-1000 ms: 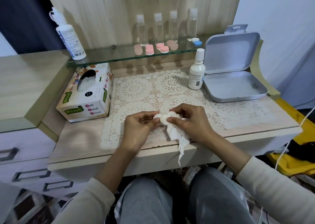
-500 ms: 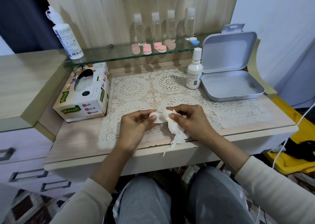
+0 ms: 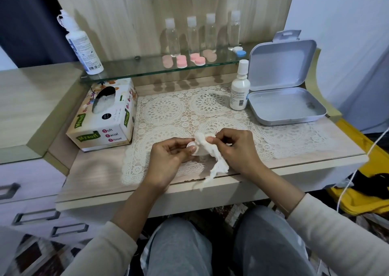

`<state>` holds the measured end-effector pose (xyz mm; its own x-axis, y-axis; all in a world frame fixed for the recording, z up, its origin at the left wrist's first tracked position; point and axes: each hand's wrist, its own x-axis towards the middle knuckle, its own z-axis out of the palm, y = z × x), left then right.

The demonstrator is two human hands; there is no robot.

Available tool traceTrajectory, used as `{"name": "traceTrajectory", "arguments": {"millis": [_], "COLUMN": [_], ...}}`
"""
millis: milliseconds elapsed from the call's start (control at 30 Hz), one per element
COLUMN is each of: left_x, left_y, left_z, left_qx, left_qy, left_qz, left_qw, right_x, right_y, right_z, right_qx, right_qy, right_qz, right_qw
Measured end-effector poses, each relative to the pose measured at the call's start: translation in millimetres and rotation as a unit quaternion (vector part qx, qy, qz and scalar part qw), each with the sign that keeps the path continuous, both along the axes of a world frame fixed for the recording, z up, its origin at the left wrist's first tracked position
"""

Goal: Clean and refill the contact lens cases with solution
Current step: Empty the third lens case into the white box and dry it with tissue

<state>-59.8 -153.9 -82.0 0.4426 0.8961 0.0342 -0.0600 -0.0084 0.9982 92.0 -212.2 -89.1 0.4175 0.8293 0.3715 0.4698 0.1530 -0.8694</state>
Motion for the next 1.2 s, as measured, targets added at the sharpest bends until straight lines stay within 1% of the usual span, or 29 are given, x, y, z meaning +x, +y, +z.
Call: {"name": "traceTrajectory", "arguments": {"millis": [200, 300, 400, 467, 533, 633, 733, 800, 900, 967, 1033, 1133, 1200], "left_x": [-1, 0, 0, -2, -5, -7, -7, -5, -3, -3, -2, -1, -2], "left_y": [3, 0, -3, -2, 1, 8, 15, 19, 23, 26, 29, 32, 34], "left_z": [-2, 2, 5, 7, 11, 18, 24, 25, 23, 20, 17, 15, 14], "left_qx": [0.006, 0.015, 0.021, 0.021, 0.029, 0.031, 0.079, 0.135, 0.264, 0.324, 0.362, 0.399, 0.399], "left_qy": [0.002, -0.016, -0.035, -0.033, 0.001, 0.083, 0.165, 0.205, 0.278, 0.312, 0.336, 0.378, 0.388], "left_qz": [0.008, 0.012, 0.021, 0.010, -0.014, -0.060, -0.078, -0.079, -0.076, -0.075, -0.075, -0.073, -0.072], "left_qw": [1.000, 1.000, 0.999, 0.999, 0.999, 0.994, 0.980, 0.966, 0.921, 0.890, 0.866, 0.832, 0.827], "right_x": [5, 8, 9, 10, 12, 15, 16, 15, 13, 10, 9, 8, 8], "right_y": [-2, -3, -7, -11, -13, -14, -11, -8, -3, -2, -1, 0, 1], "right_z": [1, 3, 6, 7, 8, 12, 17, 17, 17, 16, 17, 17, 17], "right_qx": [-0.009, -0.005, -0.004, -0.009, -0.015, -0.020, -0.032, -0.048, -0.095, -0.117, -0.128, -0.135, -0.137], "right_qy": [0.030, 0.091, 0.152, 0.188, 0.206, 0.217, 0.184, 0.133, 0.042, -0.019, -0.050, -0.060, -0.064], "right_qz": [0.008, 0.016, 0.045, 0.066, 0.077, 0.081, 0.082, 0.072, 0.040, 0.030, 0.028, 0.021, 0.012], "right_qw": [0.999, 0.996, 0.987, 0.980, 0.975, 0.973, 0.979, 0.987, 0.994, 0.992, 0.990, 0.989, 0.988]}}
